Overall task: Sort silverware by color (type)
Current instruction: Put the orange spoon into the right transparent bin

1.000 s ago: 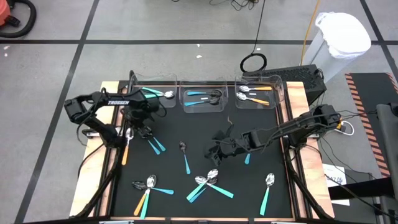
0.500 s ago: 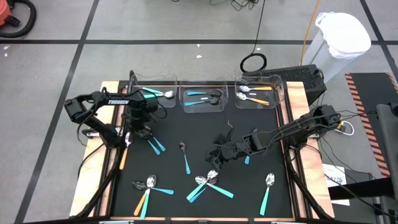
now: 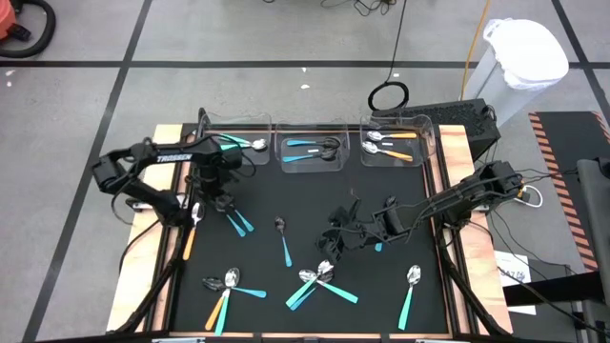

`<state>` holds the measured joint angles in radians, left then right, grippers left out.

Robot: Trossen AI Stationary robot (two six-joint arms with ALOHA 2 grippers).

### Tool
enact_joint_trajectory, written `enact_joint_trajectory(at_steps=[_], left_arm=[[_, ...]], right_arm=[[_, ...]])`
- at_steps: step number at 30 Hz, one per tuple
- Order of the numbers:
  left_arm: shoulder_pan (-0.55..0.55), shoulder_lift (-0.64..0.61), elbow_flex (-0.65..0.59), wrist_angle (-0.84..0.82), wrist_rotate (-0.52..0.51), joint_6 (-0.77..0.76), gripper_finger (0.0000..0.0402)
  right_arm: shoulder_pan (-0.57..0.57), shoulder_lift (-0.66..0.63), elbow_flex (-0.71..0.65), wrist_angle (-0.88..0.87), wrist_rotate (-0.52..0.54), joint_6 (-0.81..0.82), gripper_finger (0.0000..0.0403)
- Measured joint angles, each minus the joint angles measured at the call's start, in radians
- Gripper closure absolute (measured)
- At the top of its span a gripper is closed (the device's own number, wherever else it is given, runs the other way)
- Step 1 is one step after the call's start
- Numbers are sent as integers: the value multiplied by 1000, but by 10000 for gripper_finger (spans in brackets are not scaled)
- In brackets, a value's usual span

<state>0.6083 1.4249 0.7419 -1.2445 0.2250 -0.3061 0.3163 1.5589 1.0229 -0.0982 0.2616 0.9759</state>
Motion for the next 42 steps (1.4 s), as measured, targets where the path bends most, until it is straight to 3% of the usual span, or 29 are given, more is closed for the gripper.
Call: enact_joint_trajectory(at_steps=[3,8,16,22,28,42], left_arm=[[-65,-42,17,-28,-108,-104,247],[-253,-75,17,-56,-171,-267,247],[-579,-74,17,-73,-179,-626,247],[-759,-74,16,-165,-181,-891,247],[-931,-68,-24,-96,-161,-1089,247],[-1070,-36,-20,-85,-128,-1384,251]], right_arm=[[-16,0,0,-7,0,-20,198],[-61,0,0,-11,0,-22,198],[-104,0,0,-11,-19,-46,198],[-127,0,0,-11,-30,-63,198],[-154,0,0,-11,-58,-80,198],[-161,0,0,-11,-108,-99,198]])
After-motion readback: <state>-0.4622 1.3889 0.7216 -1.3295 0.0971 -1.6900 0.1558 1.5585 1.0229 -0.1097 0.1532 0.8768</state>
